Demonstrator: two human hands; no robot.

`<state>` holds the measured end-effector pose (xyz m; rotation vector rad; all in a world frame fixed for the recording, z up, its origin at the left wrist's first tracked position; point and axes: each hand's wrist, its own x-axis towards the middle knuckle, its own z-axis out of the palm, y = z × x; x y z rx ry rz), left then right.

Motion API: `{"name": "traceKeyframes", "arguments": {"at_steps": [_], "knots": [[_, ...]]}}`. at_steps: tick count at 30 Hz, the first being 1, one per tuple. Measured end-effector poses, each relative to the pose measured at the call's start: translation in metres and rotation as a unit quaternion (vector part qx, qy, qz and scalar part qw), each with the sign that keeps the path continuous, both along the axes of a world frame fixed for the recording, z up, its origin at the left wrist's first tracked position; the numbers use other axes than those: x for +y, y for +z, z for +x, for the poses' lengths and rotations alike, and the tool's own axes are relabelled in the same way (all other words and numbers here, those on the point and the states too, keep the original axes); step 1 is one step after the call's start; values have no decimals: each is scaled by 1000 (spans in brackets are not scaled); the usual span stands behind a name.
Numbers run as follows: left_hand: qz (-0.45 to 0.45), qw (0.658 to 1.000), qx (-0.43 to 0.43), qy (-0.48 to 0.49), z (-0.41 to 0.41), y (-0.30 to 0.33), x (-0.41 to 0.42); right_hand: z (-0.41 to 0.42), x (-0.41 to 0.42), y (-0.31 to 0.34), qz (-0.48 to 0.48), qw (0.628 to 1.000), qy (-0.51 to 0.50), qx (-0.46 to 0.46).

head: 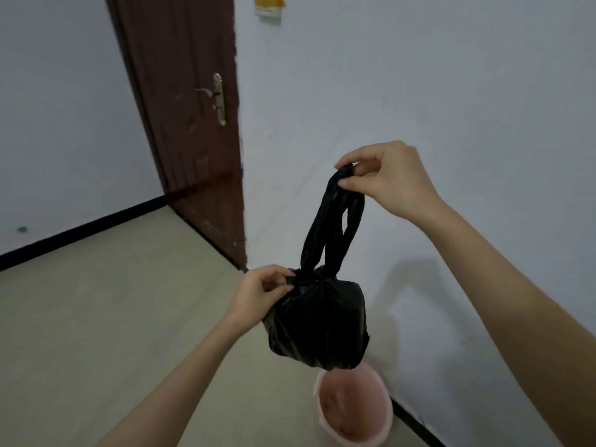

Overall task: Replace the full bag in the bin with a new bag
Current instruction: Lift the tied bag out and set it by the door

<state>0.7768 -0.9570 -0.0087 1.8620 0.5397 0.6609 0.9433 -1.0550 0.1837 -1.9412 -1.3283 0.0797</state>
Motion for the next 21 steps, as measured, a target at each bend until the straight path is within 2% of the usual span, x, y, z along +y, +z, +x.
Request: {"name": "traceKeyframes", "arguments": {"at_steps": [9, 15, 21], "knots": [[12, 984, 62, 165, -195, 8, 128, -153, 197, -11, 11, 979, 202, 8], [2, 959, 103, 265, -329, -7, 230, -274, 336, -38, -13, 953, 279, 114], [-30, 926, 102, 363, -431, -23, 331, -377, 475, -57, -75, 920, 344, 170]]}}
